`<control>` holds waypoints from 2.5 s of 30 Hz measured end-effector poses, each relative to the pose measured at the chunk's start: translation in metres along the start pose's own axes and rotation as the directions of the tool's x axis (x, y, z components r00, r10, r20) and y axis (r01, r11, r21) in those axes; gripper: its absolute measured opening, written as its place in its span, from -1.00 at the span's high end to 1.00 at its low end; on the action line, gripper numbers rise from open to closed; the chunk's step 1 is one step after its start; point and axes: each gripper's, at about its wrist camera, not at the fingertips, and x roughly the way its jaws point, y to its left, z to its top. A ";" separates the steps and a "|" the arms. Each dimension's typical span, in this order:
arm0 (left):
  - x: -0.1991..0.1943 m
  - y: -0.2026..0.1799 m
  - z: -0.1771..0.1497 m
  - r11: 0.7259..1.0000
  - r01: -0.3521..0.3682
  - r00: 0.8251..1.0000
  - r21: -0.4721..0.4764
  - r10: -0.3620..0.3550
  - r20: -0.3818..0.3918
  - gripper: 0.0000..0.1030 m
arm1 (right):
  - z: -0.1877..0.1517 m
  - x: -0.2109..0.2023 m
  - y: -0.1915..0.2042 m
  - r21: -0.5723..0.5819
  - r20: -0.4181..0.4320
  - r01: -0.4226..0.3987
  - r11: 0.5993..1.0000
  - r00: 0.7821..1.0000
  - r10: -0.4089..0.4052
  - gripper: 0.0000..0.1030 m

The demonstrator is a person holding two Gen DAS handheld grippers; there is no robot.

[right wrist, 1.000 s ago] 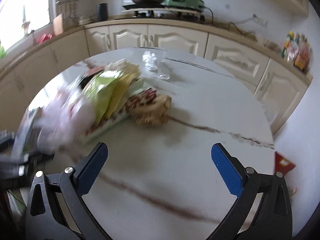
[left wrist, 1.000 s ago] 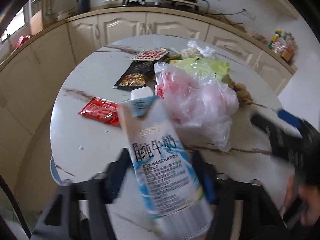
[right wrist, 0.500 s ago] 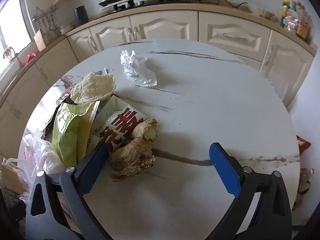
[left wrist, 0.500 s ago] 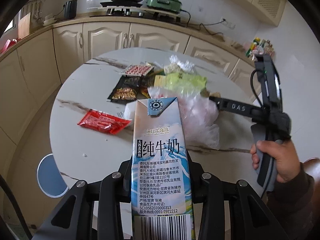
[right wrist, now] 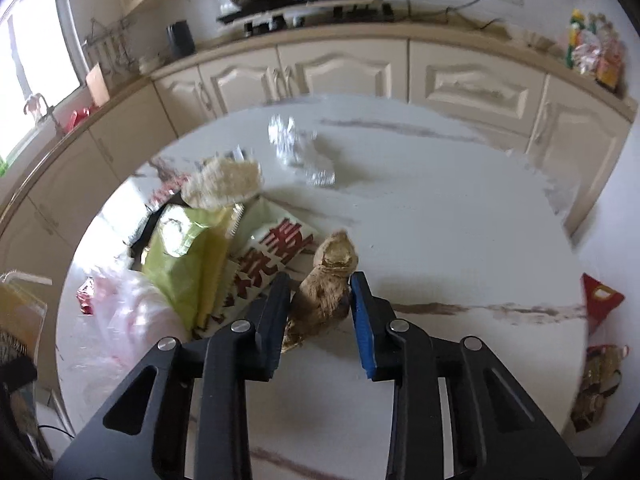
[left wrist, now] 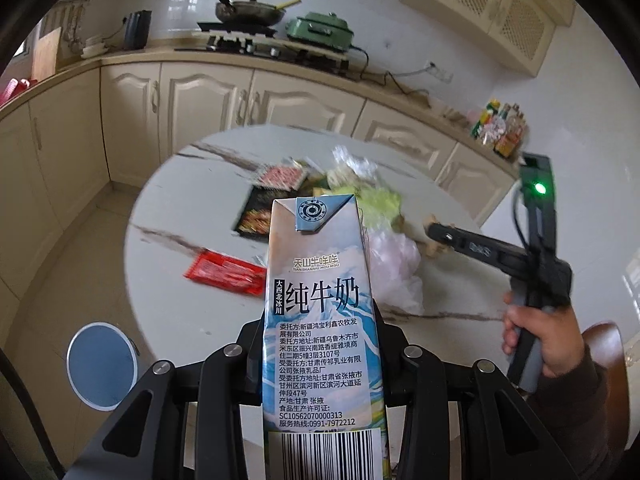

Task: Collect trash
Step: 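Carry the milk carton with the left tool while the right tool grasps the ginger root, then open both tools over the blue bin, dropping carton and ginger, then move both tools back toward the table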

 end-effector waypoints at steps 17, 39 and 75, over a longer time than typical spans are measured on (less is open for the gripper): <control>-0.059 0.082 -0.006 0.996 -0.065 0.995 -0.060 0.069 0.067 0.31 | -0.004 -0.065 0.086 -0.083 0.143 -0.033 0.996 0.989 0.044 0.46; 0.012 0.437 -0.081 0.804 -0.488 0.856 -0.340 0.365 -0.367 0.28 | -0.076 0.220 0.502 -0.452 -0.348 -0.434 0.779 0.890 0.294 0.46; -0.165 0.289 0.021 0.677 -0.606 0.736 -0.417 0.676 0.029 -0.57 | -0.034 0.062 0.478 -0.487 -0.079 -0.402 0.775 0.904 0.420 -1.00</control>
